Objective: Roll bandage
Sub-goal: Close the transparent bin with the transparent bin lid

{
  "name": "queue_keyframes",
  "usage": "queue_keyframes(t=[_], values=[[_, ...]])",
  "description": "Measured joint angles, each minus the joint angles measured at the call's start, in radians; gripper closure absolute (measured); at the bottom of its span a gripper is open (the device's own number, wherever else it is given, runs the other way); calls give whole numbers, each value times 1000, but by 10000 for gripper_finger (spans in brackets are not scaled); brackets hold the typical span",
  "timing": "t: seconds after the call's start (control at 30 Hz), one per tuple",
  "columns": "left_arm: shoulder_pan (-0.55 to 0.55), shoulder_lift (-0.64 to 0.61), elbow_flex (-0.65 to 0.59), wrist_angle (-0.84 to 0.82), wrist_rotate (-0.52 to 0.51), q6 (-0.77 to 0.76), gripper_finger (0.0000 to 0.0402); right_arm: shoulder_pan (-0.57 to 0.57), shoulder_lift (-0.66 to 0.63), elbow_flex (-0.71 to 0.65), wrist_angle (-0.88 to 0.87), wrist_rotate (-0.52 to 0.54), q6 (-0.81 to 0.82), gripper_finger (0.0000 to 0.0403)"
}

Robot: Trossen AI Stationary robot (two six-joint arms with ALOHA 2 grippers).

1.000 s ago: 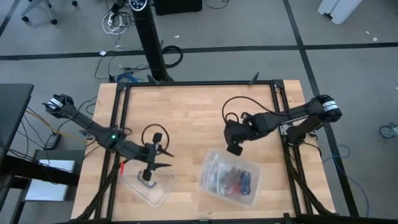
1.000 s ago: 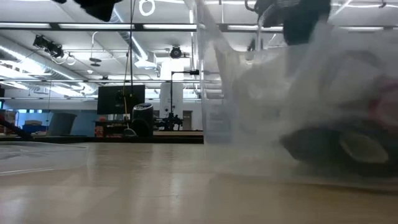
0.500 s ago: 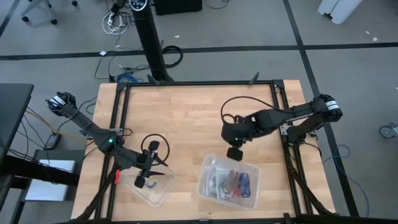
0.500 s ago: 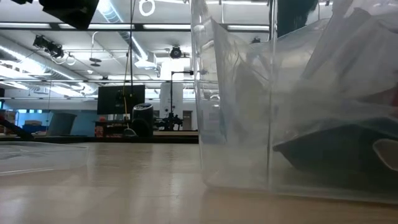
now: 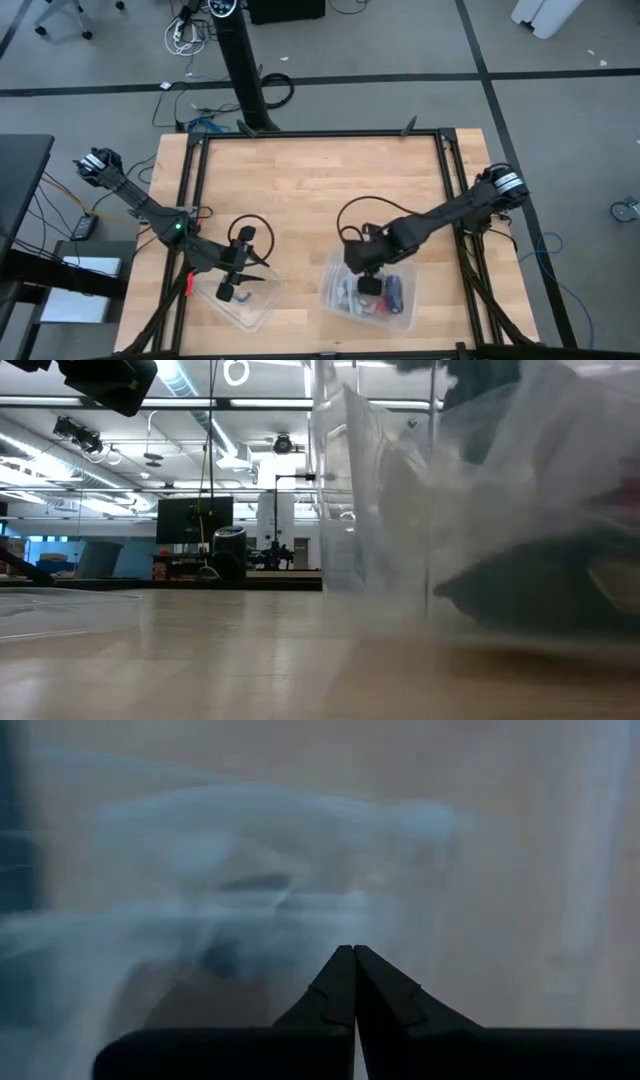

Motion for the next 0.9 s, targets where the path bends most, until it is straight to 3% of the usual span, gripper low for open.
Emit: queue_keyframes(t=[0.27, 0.47, 0.77, 0.9], values=[[0, 0, 0, -1, -9, 0, 232, -112, 43, 0, -27, 218, -98, 402], [0, 0, 0, -12, -47, 0, 232, -230, 46, 0, 73, 307, -304, 402], [0, 0, 0, -64, -71, 3, 232, -420, 38, 0, 349, 339, -609, 403], [0, 0, 0, -143, -54, -70, 232, -455, 26, 18, 348, 216, -624, 401]])
